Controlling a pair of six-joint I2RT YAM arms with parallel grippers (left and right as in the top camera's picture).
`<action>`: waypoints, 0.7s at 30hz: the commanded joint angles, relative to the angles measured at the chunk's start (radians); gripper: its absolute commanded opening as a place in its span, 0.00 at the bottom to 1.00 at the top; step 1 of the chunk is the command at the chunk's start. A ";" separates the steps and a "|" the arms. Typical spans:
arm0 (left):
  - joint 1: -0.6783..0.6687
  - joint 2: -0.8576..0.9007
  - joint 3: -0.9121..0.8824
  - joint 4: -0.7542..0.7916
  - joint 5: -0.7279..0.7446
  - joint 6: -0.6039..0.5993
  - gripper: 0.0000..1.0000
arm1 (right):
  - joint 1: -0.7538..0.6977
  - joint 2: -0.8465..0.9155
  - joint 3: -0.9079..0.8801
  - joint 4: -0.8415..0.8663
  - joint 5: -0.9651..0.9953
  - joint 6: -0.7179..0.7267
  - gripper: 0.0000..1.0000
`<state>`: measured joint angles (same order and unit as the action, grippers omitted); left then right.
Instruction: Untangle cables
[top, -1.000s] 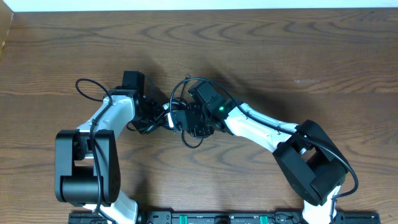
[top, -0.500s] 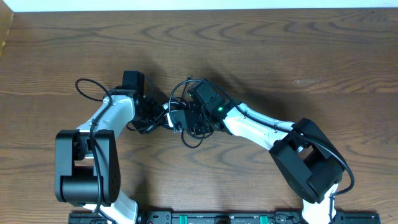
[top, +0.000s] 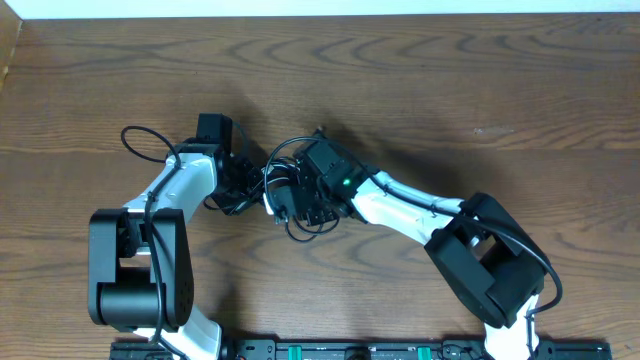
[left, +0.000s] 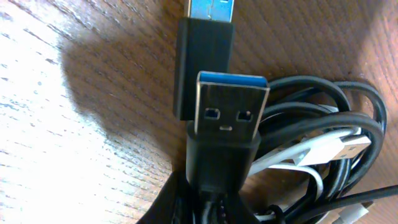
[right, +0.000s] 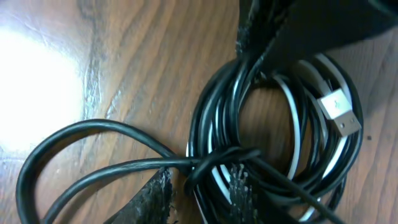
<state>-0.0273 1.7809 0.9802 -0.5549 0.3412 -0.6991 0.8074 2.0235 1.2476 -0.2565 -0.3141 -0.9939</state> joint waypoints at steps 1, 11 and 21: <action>0.005 0.016 -0.028 0.003 -0.066 0.010 0.08 | 0.017 0.035 -0.008 0.010 -0.028 0.050 0.29; 0.005 0.016 -0.028 0.003 -0.066 0.010 0.08 | 0.016 0.057 -0.008 0.096 -0.036 0.277 0.30; 0.005 0.016 -0.028 0.003 -0.066 0.010 0.08 | 0.015 0.058 -0.008 0.108 -0.037 0.328 0.30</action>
<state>-0.0216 1.7802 0.9802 -0.5430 0.3149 -0.6994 0.8085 2.0548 1.2469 -0.1658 -0.3298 -0.7105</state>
